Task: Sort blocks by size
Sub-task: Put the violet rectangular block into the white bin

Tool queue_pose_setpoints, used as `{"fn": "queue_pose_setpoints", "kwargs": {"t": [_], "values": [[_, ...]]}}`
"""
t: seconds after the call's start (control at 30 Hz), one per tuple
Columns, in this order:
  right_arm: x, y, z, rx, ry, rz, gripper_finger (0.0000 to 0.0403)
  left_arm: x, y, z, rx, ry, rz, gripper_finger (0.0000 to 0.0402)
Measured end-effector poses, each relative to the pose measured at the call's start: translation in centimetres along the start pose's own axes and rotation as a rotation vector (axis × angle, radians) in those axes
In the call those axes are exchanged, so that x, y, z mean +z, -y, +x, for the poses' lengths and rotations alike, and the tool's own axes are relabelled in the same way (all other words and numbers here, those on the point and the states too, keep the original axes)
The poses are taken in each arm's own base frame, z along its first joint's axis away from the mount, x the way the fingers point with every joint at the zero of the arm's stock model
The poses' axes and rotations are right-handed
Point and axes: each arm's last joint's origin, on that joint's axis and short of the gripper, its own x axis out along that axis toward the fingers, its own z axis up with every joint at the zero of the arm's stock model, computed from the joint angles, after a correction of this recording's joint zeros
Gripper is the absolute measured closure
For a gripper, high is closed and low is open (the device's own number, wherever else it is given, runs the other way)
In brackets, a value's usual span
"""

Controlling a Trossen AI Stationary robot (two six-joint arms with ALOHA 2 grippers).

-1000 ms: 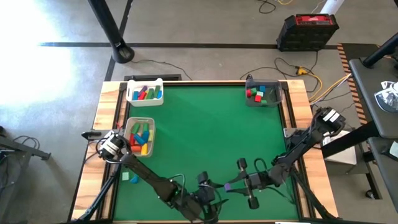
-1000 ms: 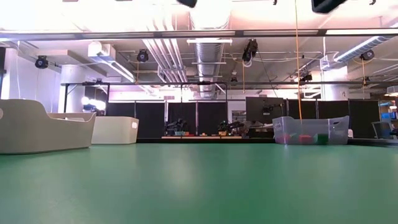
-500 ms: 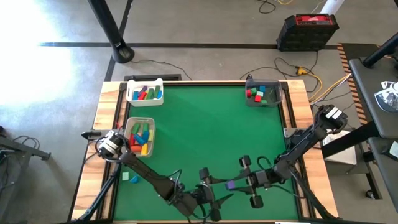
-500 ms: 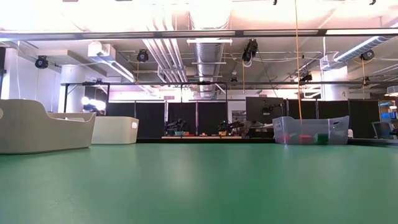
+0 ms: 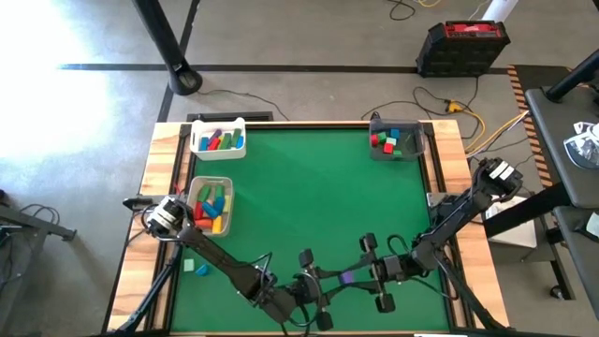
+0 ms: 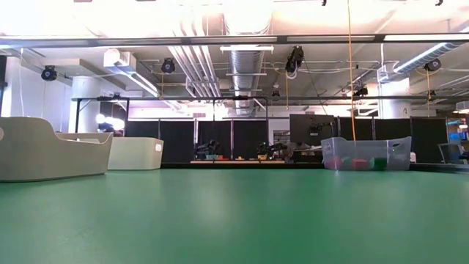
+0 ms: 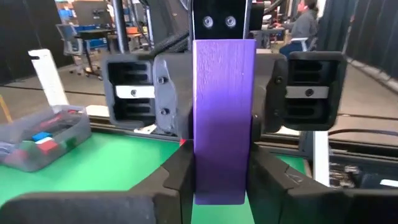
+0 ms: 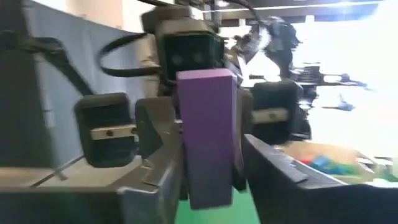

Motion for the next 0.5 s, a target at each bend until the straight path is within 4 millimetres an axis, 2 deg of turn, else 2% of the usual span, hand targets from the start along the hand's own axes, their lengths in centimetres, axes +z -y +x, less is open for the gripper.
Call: {"fn": "queue_pose_setpoints", "kwargs": {"t": [0.17, 0.3, 0.4, 0.5], "values": [[0.0, 0.3, -0.1, -0.12, -0.023, 0.004, 0.0215, 1.2, -1.0, -0.9, 0.032, -0.081, 0.078, 0.0314], [0.5, 0.2, -0.6, -0.116, -0.076, -0.033, 0.0168, 2.6, -3.1, -2.8, 0.085, -0.233, 0.096, 0.0314], [0.6, 0.2, -1.2, -0.1, -0.17, -0.018, 0.0142, 3.8, -6.3, -4.5, 0.17, -0.382, 0.093, 0.0314], [0.1, 0.6, -1.9, -0.112, -0.294, 0.048, 0.0124, 4.9, -11.2, -5.9, 0.335, -0.553, 0.046, 0.0314]]}}
